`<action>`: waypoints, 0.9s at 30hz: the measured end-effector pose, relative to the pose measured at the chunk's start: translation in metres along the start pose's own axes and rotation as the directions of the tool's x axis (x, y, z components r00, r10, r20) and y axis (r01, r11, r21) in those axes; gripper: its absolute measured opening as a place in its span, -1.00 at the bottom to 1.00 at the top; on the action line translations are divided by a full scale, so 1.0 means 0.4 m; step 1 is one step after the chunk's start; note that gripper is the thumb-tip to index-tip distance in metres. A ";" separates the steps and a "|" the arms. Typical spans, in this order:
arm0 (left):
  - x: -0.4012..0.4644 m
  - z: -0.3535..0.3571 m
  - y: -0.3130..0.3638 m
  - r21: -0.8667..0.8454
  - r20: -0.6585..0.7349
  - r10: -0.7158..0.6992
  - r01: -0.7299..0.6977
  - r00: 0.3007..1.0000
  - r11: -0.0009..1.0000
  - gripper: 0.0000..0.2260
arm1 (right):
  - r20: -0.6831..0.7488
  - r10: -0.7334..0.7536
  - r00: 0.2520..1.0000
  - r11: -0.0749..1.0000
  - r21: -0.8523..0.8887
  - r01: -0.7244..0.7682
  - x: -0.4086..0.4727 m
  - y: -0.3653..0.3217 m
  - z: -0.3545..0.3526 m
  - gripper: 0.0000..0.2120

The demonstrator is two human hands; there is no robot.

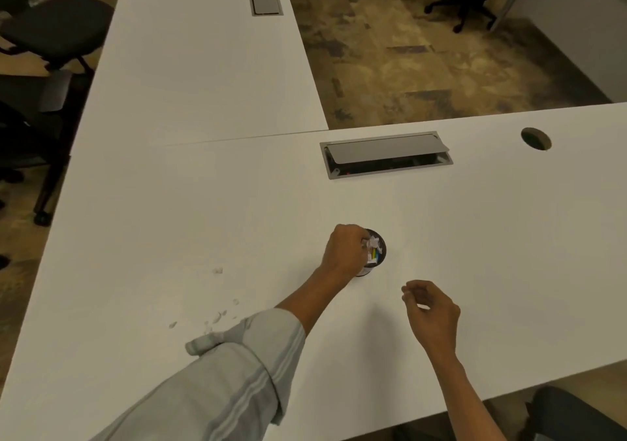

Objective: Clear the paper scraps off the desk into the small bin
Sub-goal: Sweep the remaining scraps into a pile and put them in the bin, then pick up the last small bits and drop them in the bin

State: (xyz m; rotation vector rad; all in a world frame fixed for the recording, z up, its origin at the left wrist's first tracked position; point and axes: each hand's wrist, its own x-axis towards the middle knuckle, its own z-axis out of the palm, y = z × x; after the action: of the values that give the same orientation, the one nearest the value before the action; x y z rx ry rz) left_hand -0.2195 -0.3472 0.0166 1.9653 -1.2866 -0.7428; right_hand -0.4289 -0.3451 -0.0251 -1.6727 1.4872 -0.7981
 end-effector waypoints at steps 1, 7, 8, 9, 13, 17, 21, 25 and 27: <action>0.012 0.000 0.001 -0.011 0.042 -0.007 0.007 0.999 1.000 -0.75 | 0.002 0.004 1.000 1.000 0.000 -0.004 -0.004 0.005 -0.004 -0.72; 0.016 -0.019 -0.016 -0.022 0.189 0.000 0.004 0.982 1.000 -0.21 | 0.001 0.034 0.999 0.999 0.012 -0.034 -0.010 0.015 -0.007 -0.73; 0.007 -0.028 -0.022 -0.070 0.175 0.001 0.012 0.985 0.997 -0.20 | 0.004 0.041 0.999 0.999 0.016 -0.041 -0.011 0.012 0.000 -0.72; -0.005 -0.042 -0.032 -0.132 0.146 -0.006 0.026 0.989 0.991 -0.21 | 0.011 0.048 0.999 0.999 0.020 -0.048 -0.015 0.009 0.011 -0.72; -0.092 -0.123 -0.133 -0.257 -0.109 -0.075 0.045 0.991 0.965 -0.33 | 0.150 0.057 0.987 0.998 -0.001 -0.058 -0.058 -0.003 0.088 -0.71; -0.248 -0.213 -0.314 -0.166 -0.289 -0.276 0.236 0.917 0.957 -0.44 | 0.474 0.089 0.876 0.991 -0.132 -0.029 -0.130 -0.018 0.193 -0.75; -0.416 -0.293 -0.483 -0.023 -0.296 -0.491 0.508 0.819 0.861 -0.37 | 0.712 0.191 0.676 0.949 -0.310 0.058 -0.223 -0.039 0.298 -0.32; -0.542 -0.354 -0.582 0.165 -0.193 -0.699 0.725 0.688 0.669 -0.03 | 0.774 0.228 0.591 0.916 -0.377 0.140 -0.337 -0.062 0.394 -0.16; -0.575 -0.366 -0.604 0.229 -0.122 -0.747 0.751 0.653 0.619 0.11 | 0.747 0.226 0.626 0.926 -0.364 0.100 -0.366 -0.077 0.433 -0.22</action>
State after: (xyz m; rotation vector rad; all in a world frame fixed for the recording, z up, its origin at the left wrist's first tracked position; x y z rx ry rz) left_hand -0.0567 -0.0298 -0.0586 2.7649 -0.4905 -0.9665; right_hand -0.2865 -0.1770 -0.0864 -1.8641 1.0625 0.3182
